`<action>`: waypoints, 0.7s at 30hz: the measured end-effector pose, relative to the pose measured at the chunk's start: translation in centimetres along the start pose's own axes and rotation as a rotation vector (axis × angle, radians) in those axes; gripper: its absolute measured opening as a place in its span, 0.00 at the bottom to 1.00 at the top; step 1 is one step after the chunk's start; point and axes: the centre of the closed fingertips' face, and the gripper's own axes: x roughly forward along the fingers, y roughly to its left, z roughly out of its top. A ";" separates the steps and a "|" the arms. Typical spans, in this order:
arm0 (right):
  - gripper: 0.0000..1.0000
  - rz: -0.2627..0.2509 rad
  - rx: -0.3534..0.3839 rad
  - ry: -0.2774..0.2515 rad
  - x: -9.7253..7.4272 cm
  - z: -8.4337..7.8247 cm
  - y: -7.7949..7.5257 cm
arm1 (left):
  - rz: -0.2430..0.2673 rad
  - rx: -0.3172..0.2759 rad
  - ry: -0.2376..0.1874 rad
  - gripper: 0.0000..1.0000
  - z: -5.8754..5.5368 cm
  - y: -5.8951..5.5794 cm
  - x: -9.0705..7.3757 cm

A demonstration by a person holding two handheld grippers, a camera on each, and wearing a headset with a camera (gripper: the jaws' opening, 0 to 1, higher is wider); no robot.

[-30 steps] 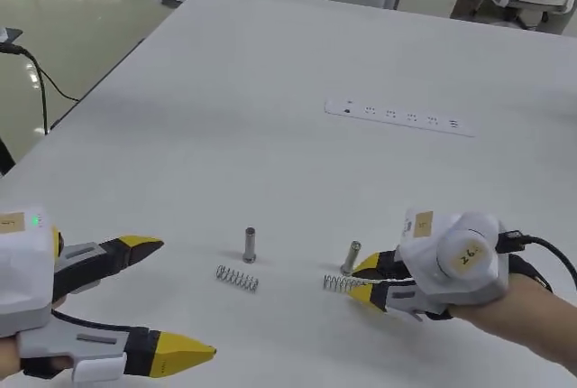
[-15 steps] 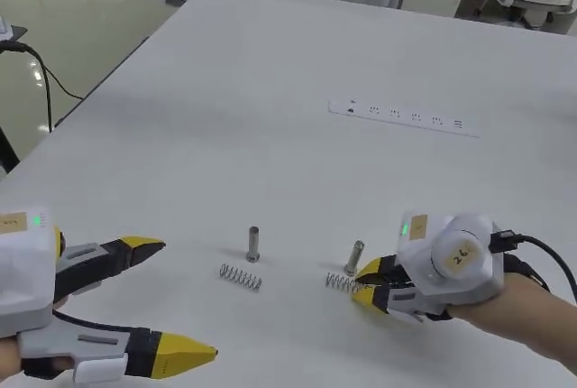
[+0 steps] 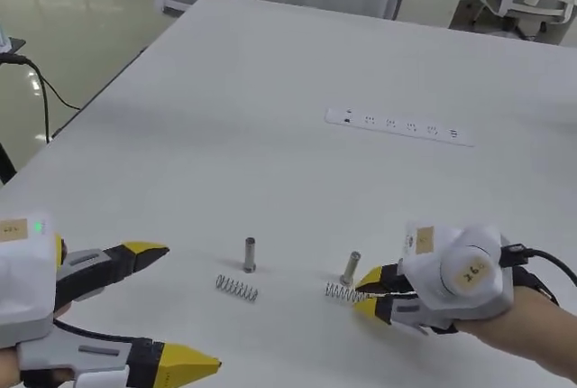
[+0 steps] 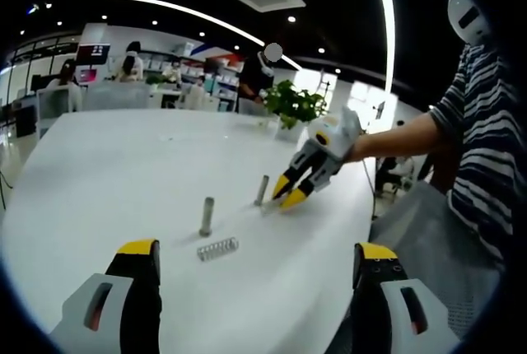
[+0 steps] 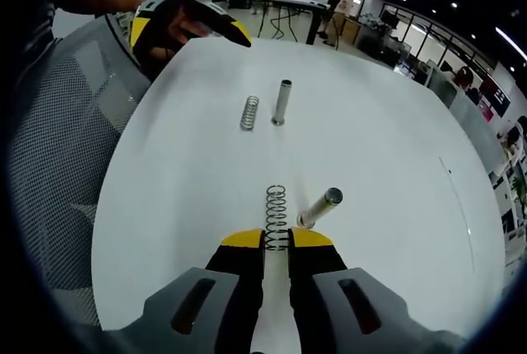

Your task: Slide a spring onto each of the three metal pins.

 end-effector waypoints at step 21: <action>0.08 0.018 -0.045 -0.071 -3.8 1.3 2.1 | -0.161 0.050 0.062 0.88 0.1 -3.6 3.6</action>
